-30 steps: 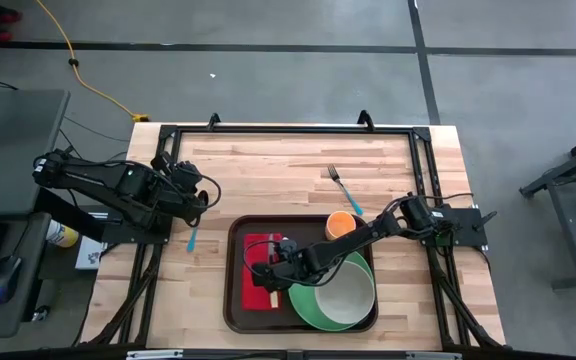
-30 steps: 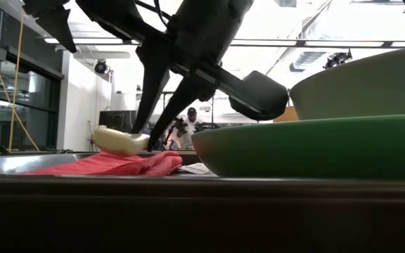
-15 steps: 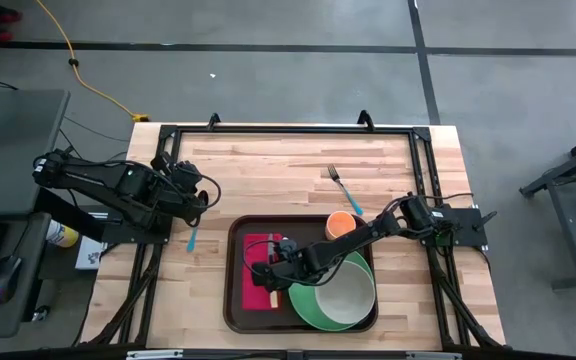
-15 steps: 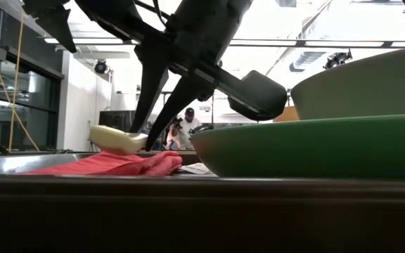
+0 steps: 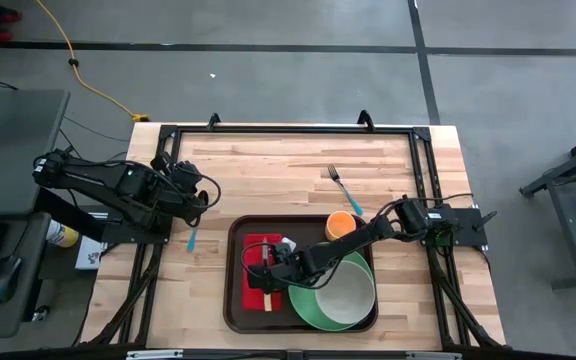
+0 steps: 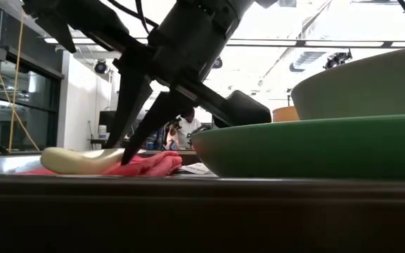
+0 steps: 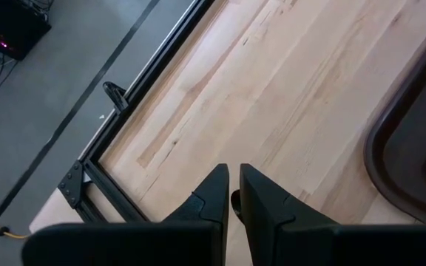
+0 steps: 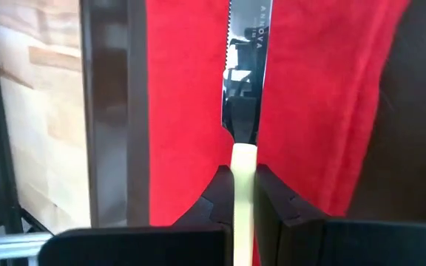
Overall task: Set up tray
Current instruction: Put the yellow table knife on the red table napkin to the left of the green plate
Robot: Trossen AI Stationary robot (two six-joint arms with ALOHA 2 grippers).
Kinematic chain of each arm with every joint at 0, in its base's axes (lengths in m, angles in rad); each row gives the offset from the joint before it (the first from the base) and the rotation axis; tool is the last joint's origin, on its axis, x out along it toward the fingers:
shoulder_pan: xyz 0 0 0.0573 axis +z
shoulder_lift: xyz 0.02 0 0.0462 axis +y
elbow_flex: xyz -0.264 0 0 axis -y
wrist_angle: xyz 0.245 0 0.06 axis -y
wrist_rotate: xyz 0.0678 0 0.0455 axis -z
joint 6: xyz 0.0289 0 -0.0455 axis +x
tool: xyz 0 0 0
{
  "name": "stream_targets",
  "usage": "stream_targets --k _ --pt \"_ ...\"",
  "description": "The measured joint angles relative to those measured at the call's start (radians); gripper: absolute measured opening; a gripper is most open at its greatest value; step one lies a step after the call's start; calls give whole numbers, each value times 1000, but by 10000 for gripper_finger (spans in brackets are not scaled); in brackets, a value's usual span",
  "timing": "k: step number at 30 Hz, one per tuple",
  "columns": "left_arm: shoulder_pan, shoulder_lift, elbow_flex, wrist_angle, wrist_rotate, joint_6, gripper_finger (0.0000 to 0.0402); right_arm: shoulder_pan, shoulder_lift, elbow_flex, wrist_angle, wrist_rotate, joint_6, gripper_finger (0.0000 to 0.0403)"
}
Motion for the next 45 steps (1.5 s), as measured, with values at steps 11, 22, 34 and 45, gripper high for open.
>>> stream_targets --k 11,22,34,45 --pt "0 0 0 -2 0 3 67 -5 -2 0 -40 -10 15 2" --pt "0 0 0 -3 0 3 67 -5 -3 0 -55 -10 17 1" --pt "0 0 0 -3 0 3 67 -5 -4 0 -58 -8 18 16" --pt "0 0 0 -3 0 3 67 -5 -4 0 -58 -5 12 68"
